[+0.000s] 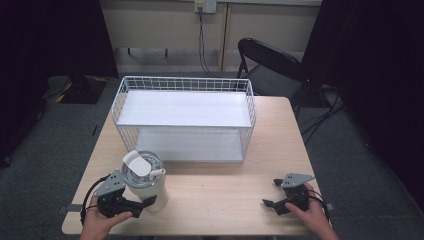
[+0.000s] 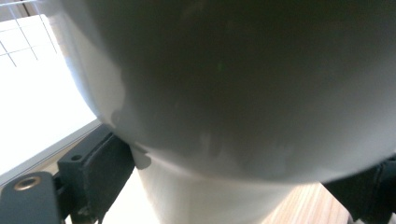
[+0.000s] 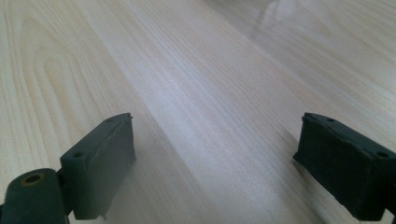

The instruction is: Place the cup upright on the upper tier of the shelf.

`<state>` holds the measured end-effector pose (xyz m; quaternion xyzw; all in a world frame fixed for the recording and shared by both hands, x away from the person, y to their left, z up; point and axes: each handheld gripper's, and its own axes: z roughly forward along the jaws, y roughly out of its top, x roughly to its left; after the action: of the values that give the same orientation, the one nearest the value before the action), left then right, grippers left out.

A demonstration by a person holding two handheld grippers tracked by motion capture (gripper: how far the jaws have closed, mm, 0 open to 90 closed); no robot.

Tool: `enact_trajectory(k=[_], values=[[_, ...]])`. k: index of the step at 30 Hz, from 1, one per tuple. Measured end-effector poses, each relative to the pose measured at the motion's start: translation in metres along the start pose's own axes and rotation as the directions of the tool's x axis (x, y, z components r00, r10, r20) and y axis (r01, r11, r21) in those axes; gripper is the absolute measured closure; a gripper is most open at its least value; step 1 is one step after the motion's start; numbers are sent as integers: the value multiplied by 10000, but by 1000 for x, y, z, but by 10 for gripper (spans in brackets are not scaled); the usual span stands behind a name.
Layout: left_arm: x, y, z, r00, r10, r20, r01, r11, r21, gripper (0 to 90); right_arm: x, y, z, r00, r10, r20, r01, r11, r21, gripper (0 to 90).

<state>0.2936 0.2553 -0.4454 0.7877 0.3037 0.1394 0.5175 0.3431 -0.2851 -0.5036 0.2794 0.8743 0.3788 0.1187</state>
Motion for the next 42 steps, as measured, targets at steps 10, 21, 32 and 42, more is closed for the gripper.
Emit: enact_trajectory(k=[10,21,32,42], values=[[-2,-2,3,9995,293,-68,-295,9987,-405,88,0,0,0,10000,2,-1,-2,10000,1,105],[-4,-2,10,9991,357,-232,-376,9953,-893,90,0,0,0,10000,1,10,-1,10000,3,105],[-1,-7,5,9995,-55,-326,14,9922,-1247,100,0,0,0,10000,0,11,0,10000,4,105],[-6,-9,5,9985,422,-349,-462,9913,-1231,96,0,0,0,10000,1,10,-1,10000,3,105]])
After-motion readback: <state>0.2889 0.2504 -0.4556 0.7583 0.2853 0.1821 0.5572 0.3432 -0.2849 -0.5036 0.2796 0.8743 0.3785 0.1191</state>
